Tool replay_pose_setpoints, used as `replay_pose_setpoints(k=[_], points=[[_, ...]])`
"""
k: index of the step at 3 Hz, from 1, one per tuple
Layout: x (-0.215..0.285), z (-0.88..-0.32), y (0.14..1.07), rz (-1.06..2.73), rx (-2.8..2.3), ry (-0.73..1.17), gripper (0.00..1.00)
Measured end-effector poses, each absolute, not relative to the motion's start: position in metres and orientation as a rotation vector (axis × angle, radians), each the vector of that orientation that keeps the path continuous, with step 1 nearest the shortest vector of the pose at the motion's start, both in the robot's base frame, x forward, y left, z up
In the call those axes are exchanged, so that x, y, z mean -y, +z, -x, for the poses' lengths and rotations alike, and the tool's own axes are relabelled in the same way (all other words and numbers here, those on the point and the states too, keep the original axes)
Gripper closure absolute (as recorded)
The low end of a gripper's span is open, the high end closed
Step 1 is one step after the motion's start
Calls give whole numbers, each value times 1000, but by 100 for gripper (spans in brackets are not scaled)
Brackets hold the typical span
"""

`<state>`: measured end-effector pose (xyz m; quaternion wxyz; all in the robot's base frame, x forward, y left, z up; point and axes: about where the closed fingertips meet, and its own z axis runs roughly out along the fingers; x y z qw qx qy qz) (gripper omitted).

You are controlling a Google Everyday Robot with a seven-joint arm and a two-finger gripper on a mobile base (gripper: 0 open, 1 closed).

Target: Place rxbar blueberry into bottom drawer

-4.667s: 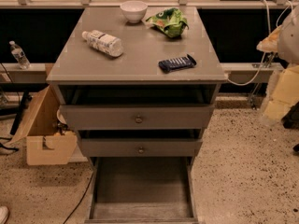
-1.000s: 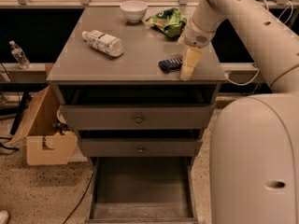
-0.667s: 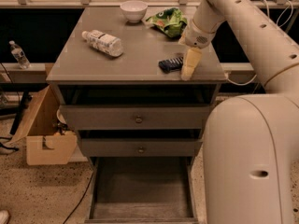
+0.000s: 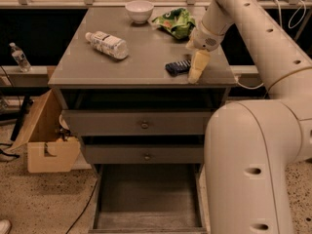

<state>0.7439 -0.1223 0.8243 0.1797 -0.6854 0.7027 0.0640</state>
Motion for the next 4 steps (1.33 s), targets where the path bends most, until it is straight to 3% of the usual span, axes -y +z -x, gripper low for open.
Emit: replay_pose_setpoints(k=[1, 3, 4], points=[[124, -746, 823, 1919, -1993, 205, 40], [124, -746, 832, 1915, -1995, 211, 88], [117, -741, 836, 1907, -1963, 241, 100]])
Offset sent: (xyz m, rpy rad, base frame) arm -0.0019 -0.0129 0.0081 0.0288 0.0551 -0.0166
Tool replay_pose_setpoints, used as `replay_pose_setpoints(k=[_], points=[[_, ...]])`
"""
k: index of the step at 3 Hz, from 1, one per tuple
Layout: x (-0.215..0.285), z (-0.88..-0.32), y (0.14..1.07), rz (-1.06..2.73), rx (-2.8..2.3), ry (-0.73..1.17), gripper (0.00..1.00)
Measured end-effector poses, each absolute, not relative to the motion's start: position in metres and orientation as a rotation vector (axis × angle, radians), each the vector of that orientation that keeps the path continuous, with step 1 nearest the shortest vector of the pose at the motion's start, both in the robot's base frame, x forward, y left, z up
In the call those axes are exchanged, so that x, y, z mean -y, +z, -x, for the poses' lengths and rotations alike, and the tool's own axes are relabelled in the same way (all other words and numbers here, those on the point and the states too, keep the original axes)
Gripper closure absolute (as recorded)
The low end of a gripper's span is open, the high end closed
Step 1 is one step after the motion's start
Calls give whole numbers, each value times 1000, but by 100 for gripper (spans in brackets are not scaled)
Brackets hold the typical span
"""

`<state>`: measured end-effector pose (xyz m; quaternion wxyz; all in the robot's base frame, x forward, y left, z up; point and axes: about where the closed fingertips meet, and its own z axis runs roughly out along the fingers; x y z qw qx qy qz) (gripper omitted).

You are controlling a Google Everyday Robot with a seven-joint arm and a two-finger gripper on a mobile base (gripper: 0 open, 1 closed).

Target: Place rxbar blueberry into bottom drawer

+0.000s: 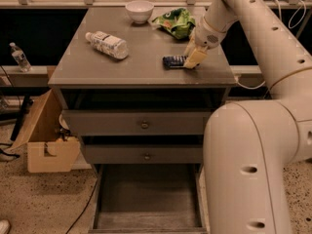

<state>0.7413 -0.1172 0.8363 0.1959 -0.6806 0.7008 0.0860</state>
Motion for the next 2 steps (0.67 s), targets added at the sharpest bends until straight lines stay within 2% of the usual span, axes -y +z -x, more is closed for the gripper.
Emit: replay_pose_setpoints(k=[2], points=[[116, -693, 882, 1796, -1784, 360, 100]])
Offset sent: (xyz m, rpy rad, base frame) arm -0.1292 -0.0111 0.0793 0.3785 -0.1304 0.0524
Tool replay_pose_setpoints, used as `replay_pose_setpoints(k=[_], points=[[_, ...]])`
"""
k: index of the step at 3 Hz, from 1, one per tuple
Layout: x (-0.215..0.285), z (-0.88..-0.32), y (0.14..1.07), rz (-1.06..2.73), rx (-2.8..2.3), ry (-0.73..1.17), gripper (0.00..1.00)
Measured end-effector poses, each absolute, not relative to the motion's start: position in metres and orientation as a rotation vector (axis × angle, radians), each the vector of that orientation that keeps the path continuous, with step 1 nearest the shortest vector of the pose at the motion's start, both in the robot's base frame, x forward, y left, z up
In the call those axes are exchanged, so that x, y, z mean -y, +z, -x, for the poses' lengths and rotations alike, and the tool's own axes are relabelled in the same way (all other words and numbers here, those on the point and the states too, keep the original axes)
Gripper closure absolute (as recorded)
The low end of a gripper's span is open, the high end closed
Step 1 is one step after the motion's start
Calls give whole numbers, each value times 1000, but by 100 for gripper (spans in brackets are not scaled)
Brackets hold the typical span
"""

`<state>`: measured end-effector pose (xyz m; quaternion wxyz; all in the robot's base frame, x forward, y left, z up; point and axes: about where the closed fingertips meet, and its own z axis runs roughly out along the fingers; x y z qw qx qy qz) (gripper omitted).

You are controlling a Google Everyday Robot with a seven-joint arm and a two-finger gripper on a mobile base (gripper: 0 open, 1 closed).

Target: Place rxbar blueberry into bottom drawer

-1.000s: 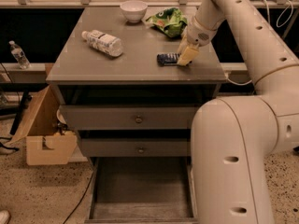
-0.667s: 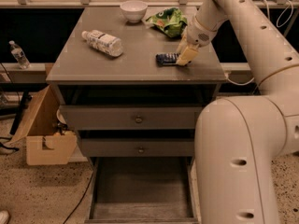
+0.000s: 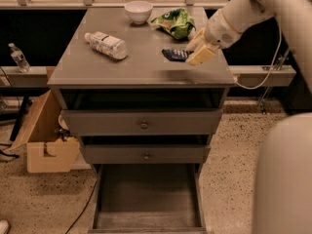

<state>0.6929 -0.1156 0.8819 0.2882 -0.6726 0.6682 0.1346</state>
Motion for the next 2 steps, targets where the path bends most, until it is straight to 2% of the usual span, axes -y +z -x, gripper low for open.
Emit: replay_pose_setpoints(k=[1, 2], points=[[114, -650, 889, 1730, -1698, 459, 100], [112, -641, 873, 1739, -1716, 500, 100]])
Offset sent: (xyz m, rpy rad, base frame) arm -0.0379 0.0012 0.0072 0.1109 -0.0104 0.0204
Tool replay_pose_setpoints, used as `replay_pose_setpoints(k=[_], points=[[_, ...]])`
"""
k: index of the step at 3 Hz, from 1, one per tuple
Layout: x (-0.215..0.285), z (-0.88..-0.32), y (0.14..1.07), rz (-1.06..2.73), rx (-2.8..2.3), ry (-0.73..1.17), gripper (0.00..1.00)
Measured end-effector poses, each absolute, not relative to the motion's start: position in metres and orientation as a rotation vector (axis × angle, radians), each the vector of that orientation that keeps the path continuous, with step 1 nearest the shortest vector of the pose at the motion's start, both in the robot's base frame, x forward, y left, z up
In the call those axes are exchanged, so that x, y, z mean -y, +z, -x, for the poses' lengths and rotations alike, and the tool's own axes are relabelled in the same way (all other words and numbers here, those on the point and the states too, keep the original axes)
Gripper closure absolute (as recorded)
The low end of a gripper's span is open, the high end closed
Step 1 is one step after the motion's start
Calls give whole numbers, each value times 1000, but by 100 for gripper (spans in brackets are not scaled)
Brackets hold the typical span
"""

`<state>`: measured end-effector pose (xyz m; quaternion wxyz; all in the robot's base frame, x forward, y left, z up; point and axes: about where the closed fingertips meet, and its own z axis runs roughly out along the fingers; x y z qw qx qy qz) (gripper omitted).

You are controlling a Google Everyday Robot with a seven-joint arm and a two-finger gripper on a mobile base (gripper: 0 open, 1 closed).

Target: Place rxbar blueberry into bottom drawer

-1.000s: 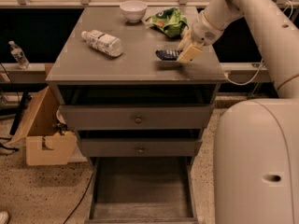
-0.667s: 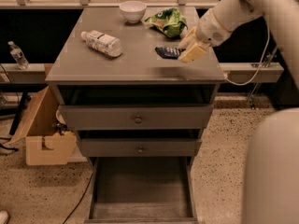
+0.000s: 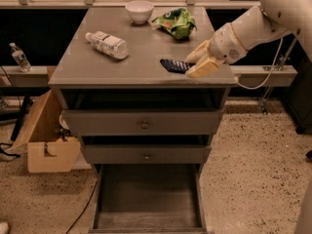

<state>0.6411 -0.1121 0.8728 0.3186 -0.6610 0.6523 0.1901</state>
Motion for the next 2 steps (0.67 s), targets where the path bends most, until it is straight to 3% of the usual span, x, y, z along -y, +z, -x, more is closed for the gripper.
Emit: replay_pose_setpoints(k=[1, 2], points=[[112, -640, 872, 1740, -1716, 503, 100], [112, -601, 866, 1732, -1721, 525, 100]])
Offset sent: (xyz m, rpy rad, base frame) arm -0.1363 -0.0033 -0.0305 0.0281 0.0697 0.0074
